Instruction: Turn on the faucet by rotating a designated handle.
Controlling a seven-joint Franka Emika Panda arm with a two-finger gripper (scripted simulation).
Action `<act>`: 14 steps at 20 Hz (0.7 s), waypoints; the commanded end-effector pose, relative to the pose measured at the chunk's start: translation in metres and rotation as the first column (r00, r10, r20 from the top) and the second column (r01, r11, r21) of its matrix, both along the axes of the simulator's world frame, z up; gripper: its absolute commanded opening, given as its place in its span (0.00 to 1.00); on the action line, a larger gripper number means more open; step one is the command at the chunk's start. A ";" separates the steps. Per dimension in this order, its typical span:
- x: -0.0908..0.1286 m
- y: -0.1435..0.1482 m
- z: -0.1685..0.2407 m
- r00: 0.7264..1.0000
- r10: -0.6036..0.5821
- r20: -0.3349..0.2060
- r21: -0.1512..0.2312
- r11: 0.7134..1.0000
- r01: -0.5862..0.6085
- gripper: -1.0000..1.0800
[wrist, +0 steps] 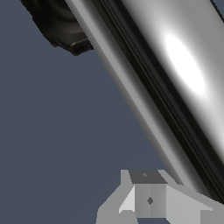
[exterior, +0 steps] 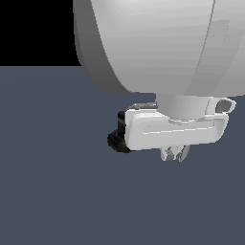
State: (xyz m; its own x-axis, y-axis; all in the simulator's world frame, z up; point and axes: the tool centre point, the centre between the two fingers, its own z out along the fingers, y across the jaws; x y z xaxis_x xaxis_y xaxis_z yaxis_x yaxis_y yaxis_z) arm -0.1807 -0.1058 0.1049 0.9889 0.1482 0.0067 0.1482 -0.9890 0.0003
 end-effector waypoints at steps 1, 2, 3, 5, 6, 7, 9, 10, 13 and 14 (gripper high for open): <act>0.002 -0.010 -0.004 1.000 0.003 -0.007 -0.001 1.000 -0.003 0.00; 0.003 -0.014 -0.004 1.000 0.003 -0.007 -0.001 1.000 -0.003 0.00; 0.004 -0.018 -0.004 1.000 0.003 -0.007 -0.001 1.000 -0.003 0.00; 0.006 -0.026 -0.004 1.000 0.003 -0.007 -0.001 1.000 -0.003 0.00; 0.007 -0.030 -0.004 1.000 0.003 -0.007 -0.001 1.000 -0.003 0.00; 0.007 -0.030 -0.004 1.000 0.003 -0.007 -0.001 1.000 -0.003 0.00; 0.012 -0.025 0.000 1.000 0.011 0.001 -0.001 1.000 -0.011 0.00; 0.015 -0.027 0.000 1.000 0.011 0.001 -0.001 1.000 -0.011 0.00; 0.023 -0.033 0.000 1.000 0.010 0.001 -0.001 1.000 -0.010 0.00; 0.026 -0.035 -0.001 1.000 0.010 0.001 -0.001 1.000 -0.010 0.00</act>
State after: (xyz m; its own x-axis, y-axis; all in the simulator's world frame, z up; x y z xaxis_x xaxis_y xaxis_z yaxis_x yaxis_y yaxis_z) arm -0.1637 -0.1411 0.1049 0.9895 0.1446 0.0042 0.1446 -0.9895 -0.0020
